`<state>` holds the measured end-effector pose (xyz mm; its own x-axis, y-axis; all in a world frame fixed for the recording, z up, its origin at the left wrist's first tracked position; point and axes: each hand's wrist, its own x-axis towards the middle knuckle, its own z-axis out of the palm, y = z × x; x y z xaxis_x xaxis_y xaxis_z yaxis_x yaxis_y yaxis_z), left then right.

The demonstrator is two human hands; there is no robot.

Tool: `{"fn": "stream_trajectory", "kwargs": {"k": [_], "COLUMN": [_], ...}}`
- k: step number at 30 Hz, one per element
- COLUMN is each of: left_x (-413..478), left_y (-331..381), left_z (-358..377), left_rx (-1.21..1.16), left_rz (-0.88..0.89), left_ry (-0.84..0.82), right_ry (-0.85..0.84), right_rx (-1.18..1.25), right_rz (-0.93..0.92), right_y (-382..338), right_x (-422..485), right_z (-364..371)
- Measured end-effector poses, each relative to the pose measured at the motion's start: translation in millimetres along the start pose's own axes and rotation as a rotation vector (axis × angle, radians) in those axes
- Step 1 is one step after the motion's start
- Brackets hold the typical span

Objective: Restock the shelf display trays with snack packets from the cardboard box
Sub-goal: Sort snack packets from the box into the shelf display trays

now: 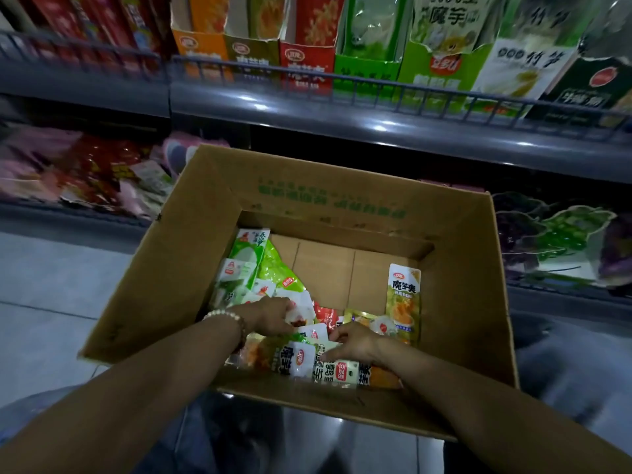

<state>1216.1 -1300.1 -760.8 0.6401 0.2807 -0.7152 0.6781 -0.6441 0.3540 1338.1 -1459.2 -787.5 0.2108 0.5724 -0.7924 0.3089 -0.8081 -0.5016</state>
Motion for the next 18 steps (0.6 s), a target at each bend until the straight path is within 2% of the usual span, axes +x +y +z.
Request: {"fn": "stream_trajectory", "kwargs": {"k": [7, 12, 18], "left_x": [1.1, 1.5, -2.3], "left_y": [-1.9, -4.0, -0.9], "left_z": [1.3, -0.1, 1.0], "left_rx": [-0.055, -0.158, -0.448], "left_rz": [0.012, 0.022, 0.008], "left_ry": [-0.001, -0.006, 0.149], "right_ry": [-0.021, -0.115, 0.084], "right_rx": [0.042, 0.021, 0.213], "right_rz": [0.000, 0.040, -0.018], "right_y": [3.8, 8.0, -6.9], "right_x": [7.9, 7.2, -4.1], "right_z": [0.4, 1.5, -13.8]}}
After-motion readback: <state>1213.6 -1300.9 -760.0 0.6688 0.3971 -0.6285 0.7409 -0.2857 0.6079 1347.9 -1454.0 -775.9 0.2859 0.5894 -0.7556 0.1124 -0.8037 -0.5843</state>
